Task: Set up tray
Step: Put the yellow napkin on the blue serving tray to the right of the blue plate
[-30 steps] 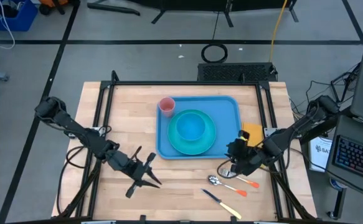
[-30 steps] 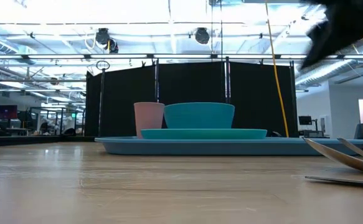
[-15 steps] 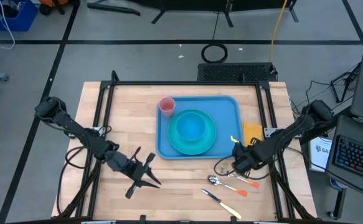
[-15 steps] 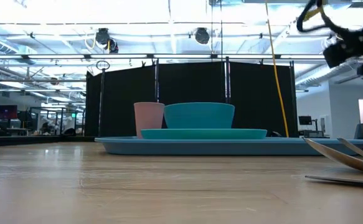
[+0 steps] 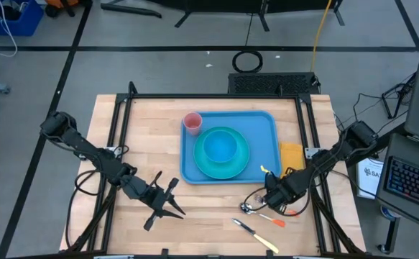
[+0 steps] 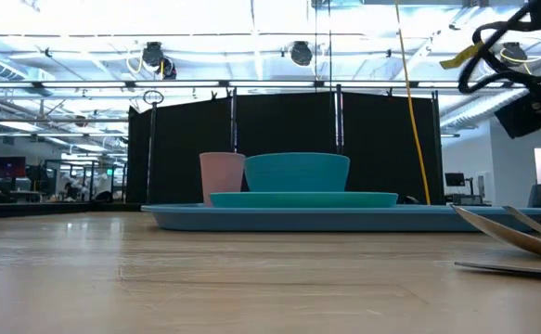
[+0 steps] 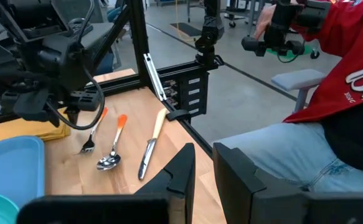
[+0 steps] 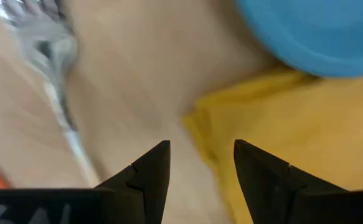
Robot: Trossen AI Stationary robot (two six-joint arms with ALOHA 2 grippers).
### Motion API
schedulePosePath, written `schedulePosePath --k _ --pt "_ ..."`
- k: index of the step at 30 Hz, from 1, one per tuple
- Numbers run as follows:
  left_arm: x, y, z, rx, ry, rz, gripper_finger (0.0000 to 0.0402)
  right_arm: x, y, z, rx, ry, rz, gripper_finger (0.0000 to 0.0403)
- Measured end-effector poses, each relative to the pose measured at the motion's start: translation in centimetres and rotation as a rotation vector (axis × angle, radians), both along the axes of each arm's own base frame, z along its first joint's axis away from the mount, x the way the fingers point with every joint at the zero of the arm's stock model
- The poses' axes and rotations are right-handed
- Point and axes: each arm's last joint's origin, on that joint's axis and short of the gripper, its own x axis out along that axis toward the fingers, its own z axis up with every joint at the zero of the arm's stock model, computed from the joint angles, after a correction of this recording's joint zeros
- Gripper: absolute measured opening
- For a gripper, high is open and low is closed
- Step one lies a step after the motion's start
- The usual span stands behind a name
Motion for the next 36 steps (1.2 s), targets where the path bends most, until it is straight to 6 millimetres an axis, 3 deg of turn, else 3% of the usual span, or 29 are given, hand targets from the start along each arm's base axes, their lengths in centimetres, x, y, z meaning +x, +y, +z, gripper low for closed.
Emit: schedulePosePath --k 16,20,26,36 --pt "0.0 0.0 0.0 0.0 0.0 0.001 0.0063 -2.4 -1.7 -3.3 -0.054 0.049 -0.007 0.0162" --pt "0.0 0.0 0.0 0.0 0.0 0.001 0.0063 -2.8 -2.3 -4.1 -0.026 0.06 -0.066 0.0128" --pt "0.0 0.0 0.0 0.003 0.004 0.001 0.0063 -2.9 -2.8 -4.4 -0.014 0.066 -0.109 0.0018" --pt "0.0 0.0 -0.1 0.002 0.006 0.002 0.0063 -3.4 -3.3 -3.1 -0.046 0.044 -0.201 0.0003"
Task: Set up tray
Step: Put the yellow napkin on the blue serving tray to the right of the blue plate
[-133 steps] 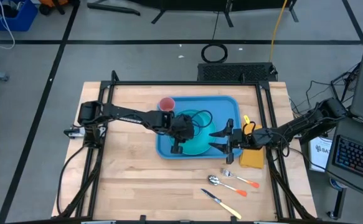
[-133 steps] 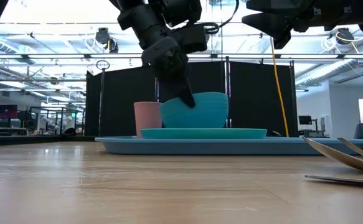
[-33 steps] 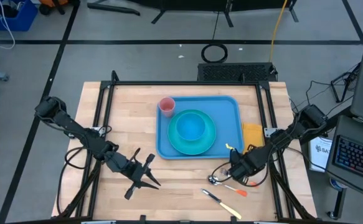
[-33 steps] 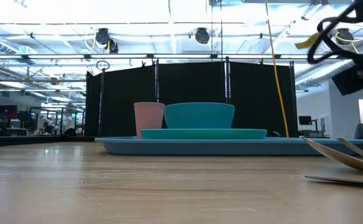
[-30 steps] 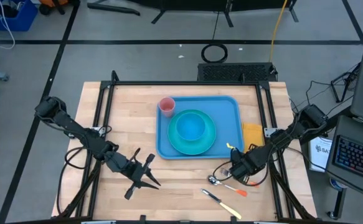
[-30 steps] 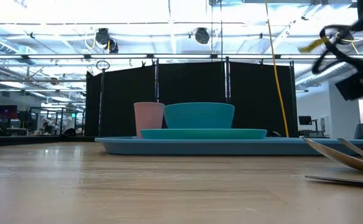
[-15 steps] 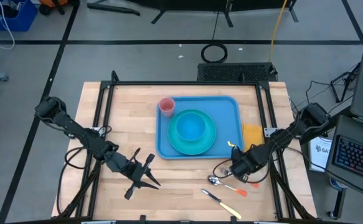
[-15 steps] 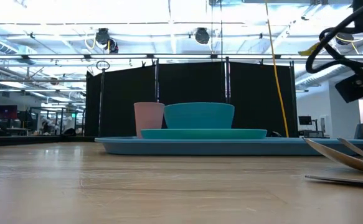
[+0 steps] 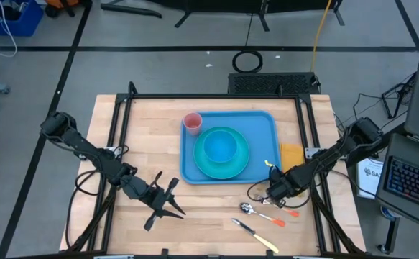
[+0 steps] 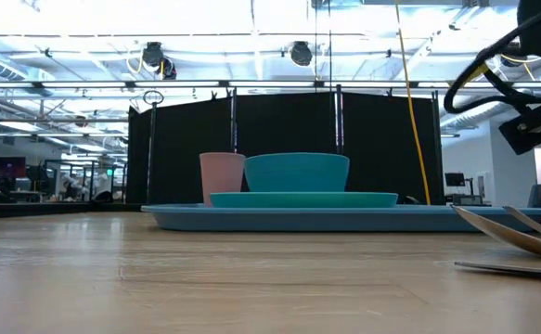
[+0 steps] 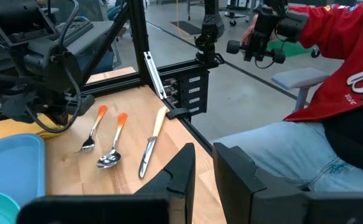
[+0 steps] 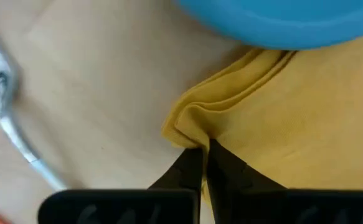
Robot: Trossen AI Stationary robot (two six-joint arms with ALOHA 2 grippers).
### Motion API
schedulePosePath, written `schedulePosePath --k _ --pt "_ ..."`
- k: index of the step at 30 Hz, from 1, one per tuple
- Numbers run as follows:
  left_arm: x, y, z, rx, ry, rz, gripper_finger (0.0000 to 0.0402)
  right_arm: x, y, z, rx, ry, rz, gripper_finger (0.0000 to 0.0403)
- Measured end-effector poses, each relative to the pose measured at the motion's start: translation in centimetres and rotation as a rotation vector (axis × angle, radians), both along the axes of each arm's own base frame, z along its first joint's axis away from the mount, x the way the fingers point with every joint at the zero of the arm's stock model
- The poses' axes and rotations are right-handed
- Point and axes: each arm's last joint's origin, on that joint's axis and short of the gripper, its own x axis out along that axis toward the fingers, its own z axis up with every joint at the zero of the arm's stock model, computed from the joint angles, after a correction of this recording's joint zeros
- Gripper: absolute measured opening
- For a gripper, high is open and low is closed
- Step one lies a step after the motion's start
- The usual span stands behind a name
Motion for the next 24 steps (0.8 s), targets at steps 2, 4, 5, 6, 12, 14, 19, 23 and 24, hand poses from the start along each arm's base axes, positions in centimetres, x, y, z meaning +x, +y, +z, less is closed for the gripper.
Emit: schedulePosePath --k 2,4,5,6,12,14,19,23,24 --pt "0.0 0.0 0.0 -0.001 0.0 0.0 0.0063 0.1 0.0 0.7 0.013 -0.036 -0.019 0.0002" --pt "0.0 0.0 0.0 0.0 0.001 0.0 0.0063 0.0 -0.1 1.4 0.015 -0.065 -0.035 0.0002" --pt "0.0 0.0 0.0 -0.001 0.001 0.0 0.0063 -0.2 -0.2 1.8 0.02 -0.079 -0.05 0.0002" --pt "0.0 0.0 0.0 -0.002 0.001 0.0 0.0063 -0.4 -0.3 2.1 0.02 -0.086 -0.063 0.0001" --pt "0.0 0.0 0.0 -0.002 0.003 0.0 0.0063 -1.4 -1.2 4.0 -0.039 -0.168 -0.133 0.0001" --pt "0.0 0.0 0.0 -0.002 0.004 0.001 0.0063 -1.7 -1.5 4.4 -0.074 -0.2 -0.15 0.0001" --pt "0.0 0.0 0.0 -0.002 0.004 0.001 0.0063 -2.0 -2.1 5.3 -0.129 -0.306 -0.178 0.0001" --pt "0.0 0.0 0.0 -0.002 0.004 0.001 0.0063 -2.0 -2.1 5.8 -0.095 -0.362 -0.205 0.0" --pt "0.0 0.0 0.0 -0.002 0.004 0.001 0.0063 -2.0 -2.1 5.9 -0.087 -0.374 -0.21 0.0"
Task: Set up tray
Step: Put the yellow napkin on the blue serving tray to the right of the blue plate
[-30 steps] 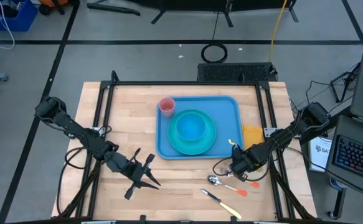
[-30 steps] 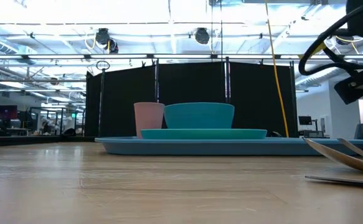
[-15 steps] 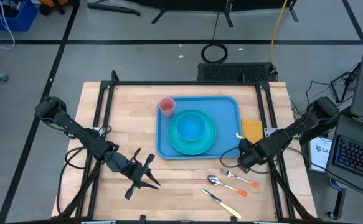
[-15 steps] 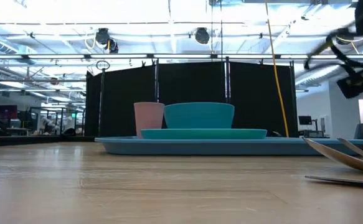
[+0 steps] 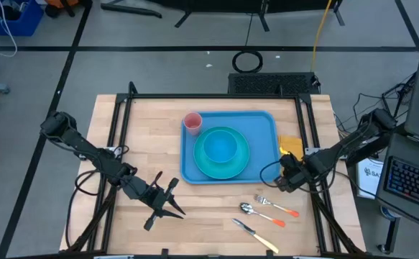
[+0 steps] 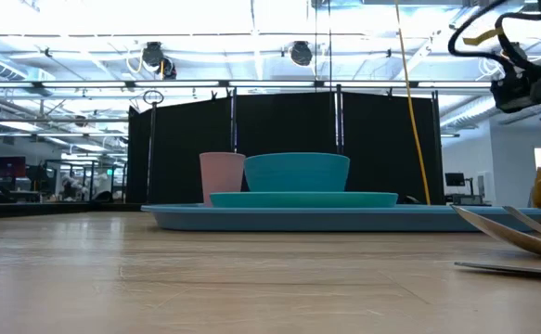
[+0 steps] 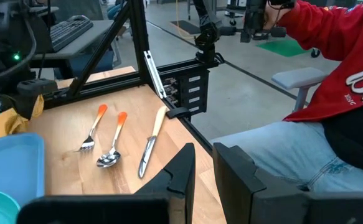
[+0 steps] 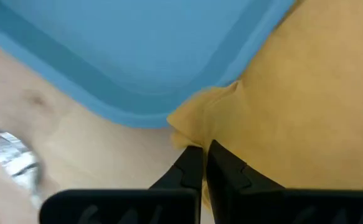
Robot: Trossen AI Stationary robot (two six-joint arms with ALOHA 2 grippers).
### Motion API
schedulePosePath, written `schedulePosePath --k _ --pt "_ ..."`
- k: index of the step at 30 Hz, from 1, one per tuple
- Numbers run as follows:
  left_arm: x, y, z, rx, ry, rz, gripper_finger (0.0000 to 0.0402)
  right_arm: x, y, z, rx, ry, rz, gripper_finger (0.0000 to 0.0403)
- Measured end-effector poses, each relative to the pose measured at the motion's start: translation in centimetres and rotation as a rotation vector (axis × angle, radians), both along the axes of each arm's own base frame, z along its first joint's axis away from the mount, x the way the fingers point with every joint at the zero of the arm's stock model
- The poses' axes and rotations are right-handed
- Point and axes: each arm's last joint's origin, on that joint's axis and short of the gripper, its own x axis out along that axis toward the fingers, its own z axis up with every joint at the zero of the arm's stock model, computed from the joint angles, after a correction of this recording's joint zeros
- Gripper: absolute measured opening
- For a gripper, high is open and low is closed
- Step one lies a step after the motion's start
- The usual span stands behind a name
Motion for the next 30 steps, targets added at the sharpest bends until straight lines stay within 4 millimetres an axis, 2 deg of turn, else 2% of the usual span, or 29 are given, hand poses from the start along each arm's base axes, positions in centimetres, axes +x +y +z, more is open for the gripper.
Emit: schedulePosePath --k 11,19,26,30 --pt "0.0 0.0 0.0 -0.008 0.01 0.003 0.0063 -0.6 0.2 0.2 -0.008 0.003 -0.044 0.0" --pt "0.0 0.0 -0.1 -0.006 0.01 0.002 0.0063 -0.8 0.3 0.4 -0.122 -0.083 -0.035 0.0" --pt "0.0 0.0 0.0 -0.005 0.008 0.002 0.0063 -0.9 0.0 0.5 -0.179 -0.09 -0.053 0.0" --pt "0.0 0.0 0.0 -0.004 0.008 0.002 0.0062 -0.6 0.0 1.3 -0.257 -0.144 -0.042 0.0"
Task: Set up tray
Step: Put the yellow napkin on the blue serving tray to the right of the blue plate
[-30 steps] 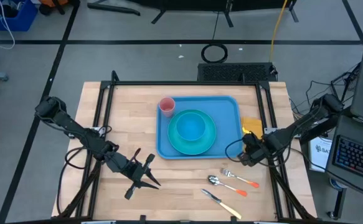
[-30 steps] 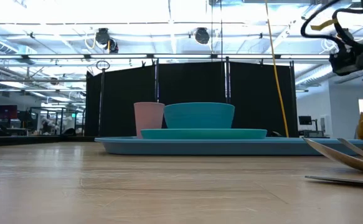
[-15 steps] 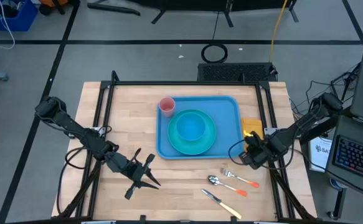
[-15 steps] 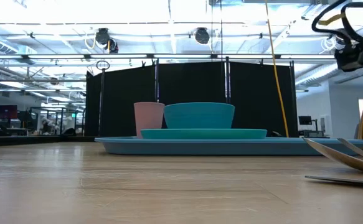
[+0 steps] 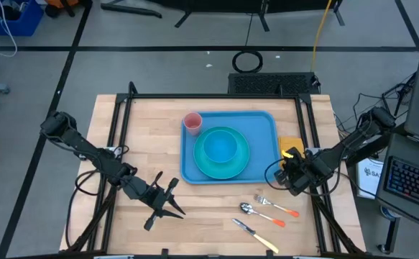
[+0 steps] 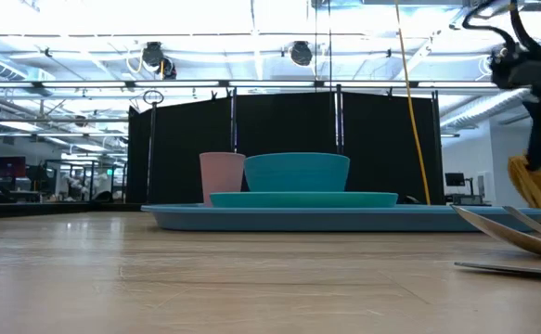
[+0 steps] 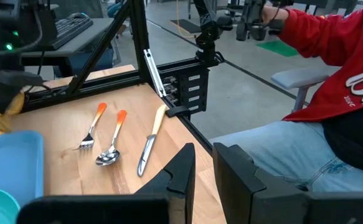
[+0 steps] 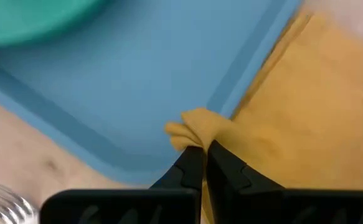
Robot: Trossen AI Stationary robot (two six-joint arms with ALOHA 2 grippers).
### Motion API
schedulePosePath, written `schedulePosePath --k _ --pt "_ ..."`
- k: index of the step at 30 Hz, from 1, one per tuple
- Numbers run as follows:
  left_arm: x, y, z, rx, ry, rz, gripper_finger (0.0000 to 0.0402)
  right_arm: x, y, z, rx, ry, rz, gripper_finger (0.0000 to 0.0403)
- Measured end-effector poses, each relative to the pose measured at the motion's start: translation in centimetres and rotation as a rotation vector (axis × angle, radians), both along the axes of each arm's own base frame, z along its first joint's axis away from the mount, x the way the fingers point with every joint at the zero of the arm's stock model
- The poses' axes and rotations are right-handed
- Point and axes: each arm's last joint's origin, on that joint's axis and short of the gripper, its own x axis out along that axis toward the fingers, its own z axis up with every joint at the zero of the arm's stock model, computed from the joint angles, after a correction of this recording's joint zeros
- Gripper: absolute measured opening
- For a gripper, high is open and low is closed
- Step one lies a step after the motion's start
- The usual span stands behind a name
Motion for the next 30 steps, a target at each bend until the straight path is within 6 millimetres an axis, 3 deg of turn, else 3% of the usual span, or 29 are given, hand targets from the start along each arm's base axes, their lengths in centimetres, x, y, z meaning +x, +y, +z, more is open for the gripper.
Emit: schedulePosePath --k 10,30 --pt "0.0 0.0 0.0 0.001 0.001 0.0 0.0063 1.6 0.0 3.1 -0.123 -0.12 0.072 0.0" --pt "0.0 0.0 -0.1 0.003 0.006 0.0 0.0062 5.0 -3.2 9.4 -0.341 -0.172 0.121 0.0"
